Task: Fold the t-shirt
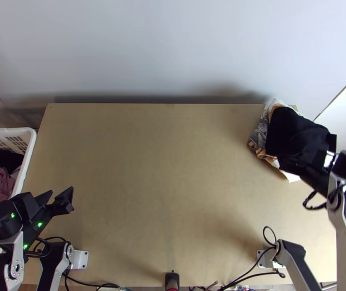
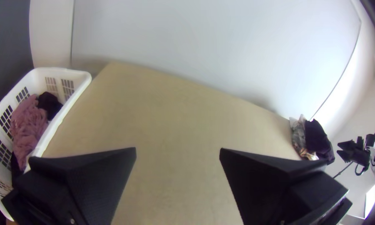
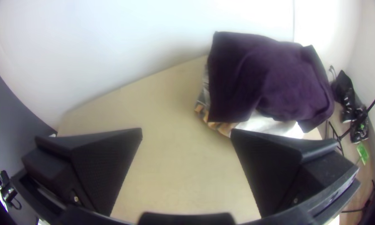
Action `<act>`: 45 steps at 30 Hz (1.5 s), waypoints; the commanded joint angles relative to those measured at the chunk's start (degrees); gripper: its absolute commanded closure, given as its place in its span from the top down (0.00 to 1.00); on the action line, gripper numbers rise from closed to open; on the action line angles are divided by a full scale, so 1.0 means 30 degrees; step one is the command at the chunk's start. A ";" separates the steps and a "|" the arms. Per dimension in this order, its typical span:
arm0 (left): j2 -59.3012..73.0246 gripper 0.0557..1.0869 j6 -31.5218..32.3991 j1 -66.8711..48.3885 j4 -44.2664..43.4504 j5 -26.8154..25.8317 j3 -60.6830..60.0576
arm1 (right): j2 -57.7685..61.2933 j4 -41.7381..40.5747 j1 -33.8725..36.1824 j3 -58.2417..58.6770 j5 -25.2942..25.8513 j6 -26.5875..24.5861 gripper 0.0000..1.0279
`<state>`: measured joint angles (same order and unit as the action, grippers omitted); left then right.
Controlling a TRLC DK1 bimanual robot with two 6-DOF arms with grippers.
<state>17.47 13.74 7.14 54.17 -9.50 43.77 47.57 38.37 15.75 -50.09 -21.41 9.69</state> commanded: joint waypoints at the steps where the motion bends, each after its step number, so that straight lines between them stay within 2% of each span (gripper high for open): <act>1: -0.0464 0.95 0.0284 -0.0006 -0.1651 0.0002 -0.0527 | -0.5926 0.0013 -0.1060 0.1666 0.0515 0.1134 0.96; 5: -0.0288 0.95 0.0284 -0.0006 -0.3614 0.0002 -0.1025 | -0.9529 -0.0954 -0.1001 0.3218 0.1541 0.1779 0.95; 9: -0.0376 0.95 0.0196 -0.0006 -0.5811 0.0002 -0.2607 | -1.2752 -0.3649 -0.0943 0.5211 0.3181 0.2482 0.95; 15: -0.0932 0.95 0.0607 -0.0123 -0.9737 -0.0057 -0.4892 | -1.3894 -0.8073 -0.0972 0.7935 0.4734 0.2775 0.93; 20: -0.2749 0.93 0.1192 -0.0152 -1.4776 -0.0028 -0.7382 | -1.4275 -1.1091 -0.1206 1.0074 0.5261 0.2863 0.93; 21: -0.3423 0.91 0.1046 -0.0152 -1.5626 -0.0028 -0.7998 | -1.4422 -1.1442 -0.1441 1.0601 0.5408 0.2745 0.93; 24: -0.3833 0.91 0.0841 -0.0387 -1.7149 -0.0057 -0.9316 | -1.4773 -1.3464 -0.2788 1.2535 0.6228 0.1544 0.93; 27: -0.4126 0.91 0.1017 -0.0533 -1.8702 -0.0057 -1.0459 | -1.5594 -1.5046 -0.5689 1.4146 0.7224 0.0021 0.93; 29: -0.4917 0.91 0.1192 -0.0943 -1.9347 -0.0057 -1.1162 | -1.5652 -1.5134 -0.8618 1.4644 0.8543 -0.1356 0.93; 30: -0.5385 0.91 0.1251 -0.1265 -1.9669 -0.0057 -1.1513 | -1.5652 -1.4958 -0.9644 1.4674 0.9011 -0.1503 0.93; 32: -0.5854 0.91 0.1251 -0.2203 -1.9698 -0.0057 -1.1865 | -1.5740 -1.4811 -1.0200 1.4674 0.8982 -0.1591 0.93; 38: -0.5854 0.91 0.1105 -0.3258 -2.0196 0.0148 -1.3007 | -1.6004 -1.2614 -1.0552 1.4703 0.8337 -0.1971 0.93; 45: -0.5854 0.95 0.1368 -0.3697 -1.7237 0.0119 -1.3066 | -1.5974 -0.8893 -0.9995 1.4732 0.7957 -0.1385 0.96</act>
<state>0.45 17.58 -2.22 -3.01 -9.17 6.07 -0.10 3.95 -13.47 -6.57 3.16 4.43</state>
